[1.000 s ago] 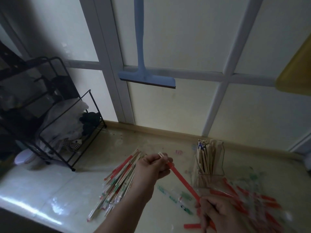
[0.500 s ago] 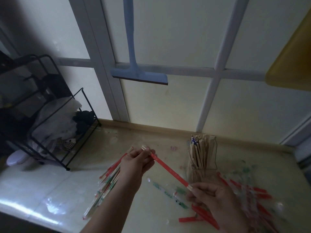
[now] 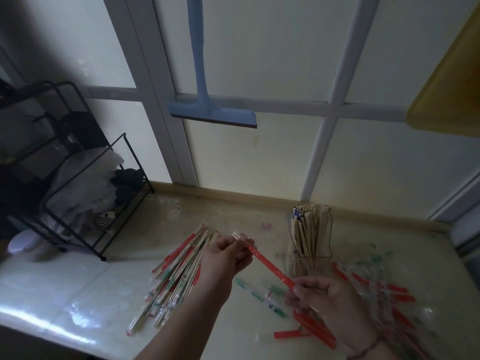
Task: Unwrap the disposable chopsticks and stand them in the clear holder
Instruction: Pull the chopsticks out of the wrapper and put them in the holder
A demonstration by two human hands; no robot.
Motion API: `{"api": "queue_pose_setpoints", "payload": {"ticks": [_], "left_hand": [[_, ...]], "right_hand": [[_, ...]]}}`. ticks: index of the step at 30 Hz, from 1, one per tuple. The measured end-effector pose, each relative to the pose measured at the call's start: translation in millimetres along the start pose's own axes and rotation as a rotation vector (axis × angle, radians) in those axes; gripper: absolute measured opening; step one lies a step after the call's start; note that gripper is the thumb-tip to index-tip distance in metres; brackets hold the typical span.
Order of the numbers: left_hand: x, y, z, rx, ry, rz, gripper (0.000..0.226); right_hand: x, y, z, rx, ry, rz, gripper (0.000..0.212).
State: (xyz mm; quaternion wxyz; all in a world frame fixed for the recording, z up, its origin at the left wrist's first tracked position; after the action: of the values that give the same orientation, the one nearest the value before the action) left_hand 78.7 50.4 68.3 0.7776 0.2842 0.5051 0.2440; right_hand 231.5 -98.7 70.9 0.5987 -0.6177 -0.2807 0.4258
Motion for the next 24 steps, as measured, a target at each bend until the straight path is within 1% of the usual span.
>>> {"api": "queue_pose_setpoints", "payload": {"ticks": [2,5,7,8,10,11,13,15,16,17,18,19,20,21,23,24], "left_hand": [[0,0,2,0.021,0.005,0.009,0.031],[-1,-3,13,0.074,-0.003,0.017,0.019],[0,-1,17,0.074,0.001,0.026,0.017],[1,1,18,0.056,0.004,0.028,0.018],[8,6,13,-0.027,0.020,0.014,0.022],[11,7,9,-0.081,0.033,0.003,0.021],[18,6,1,-0.166,0.063,-0.017,0.016],[21,2,-2,-0.214,0.077,-0.036,0.012],[21,-2,-2,-0.232,0.072,-0.048,0.011],[22,-6,0,-0.240,0.058,-0.061,0.012],[22,-11,3,-0.241,0.033,-0.075,0.013],[22,-17,6,-0.234,0.004,-0.089,0.014],[23,-22,8,-0.227,-0.023,-0.104,0.015],[24,-28,9,-0.223,-0.039,-0.117,0.016],[28,-35,5,-0.234,-0.036,-0.130,0.014],[32,-37,1,-0.255,-0.024,-0.134,0.013]], "right_hand": [[0,4,-1,-0.003,0.004,0.008,0.011],[-1,10,-4,0.003,0.017,0.014,0.014],[-1,12,-3,0.013,0.024,0.009,0.015],[-1,10,-4,0.016,0.038,-0.001,0.020],[0,8,-10,0.025,0.073,-0.044,0.035],[1,7,-15,0.054,0.101,-0.056,0.041],[0,11,-23,0.167,0.176,-0.030,0.045],[0,13,-23,0.319,0.201,-0.017,0.051],[1,12,-19,0.400,0.201,-0.020,0.058],[3,15,-19,0.480,0.225,-0.019,0.059],[3,18,-20,0.549,0.264,-0.010,0.054],[4,22,-23,0.609,0.301,-0.004,0.044],[5,25,-25,0.648,0.337,0.008,0.035],[5,27,-28,0.672,0.368,0.012,0.037],[5,32,-37,0.674,0.427,0.003,0.060],[4,33,-44,0.639,0.441,0.000,0.057]]}}
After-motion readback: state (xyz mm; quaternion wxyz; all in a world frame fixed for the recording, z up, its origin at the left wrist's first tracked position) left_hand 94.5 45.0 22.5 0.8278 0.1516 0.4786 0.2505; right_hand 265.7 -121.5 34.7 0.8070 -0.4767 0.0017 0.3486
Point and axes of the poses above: each hand's wrist, its own x-axis towards the middle knuckle, its own z-axis out of the palm, y = z × x, the point moved 9 cm from there along x, towards the middle knuckle, and after that the axes turned 15 degrees about -z, right-handed, at the moved point
